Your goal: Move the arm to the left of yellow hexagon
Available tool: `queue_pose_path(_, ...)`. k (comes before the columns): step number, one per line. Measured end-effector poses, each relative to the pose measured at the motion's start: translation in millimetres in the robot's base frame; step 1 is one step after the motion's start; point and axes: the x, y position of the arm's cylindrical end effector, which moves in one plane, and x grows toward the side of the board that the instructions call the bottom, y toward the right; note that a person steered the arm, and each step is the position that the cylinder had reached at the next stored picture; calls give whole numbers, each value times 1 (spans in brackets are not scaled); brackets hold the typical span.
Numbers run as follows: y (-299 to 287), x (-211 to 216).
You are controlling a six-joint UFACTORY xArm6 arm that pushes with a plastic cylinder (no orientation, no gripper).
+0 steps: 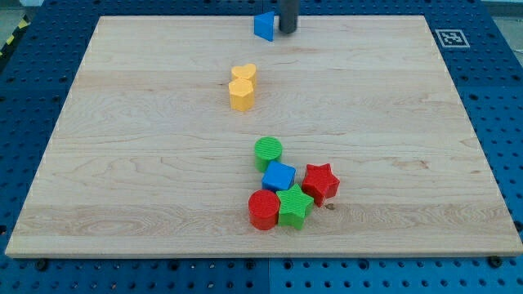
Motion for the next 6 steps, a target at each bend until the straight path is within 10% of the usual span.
queue_pose_path(2,10,85)
queue_pose_path(4,-166,62)
queue_pose_path(6,-175,149)
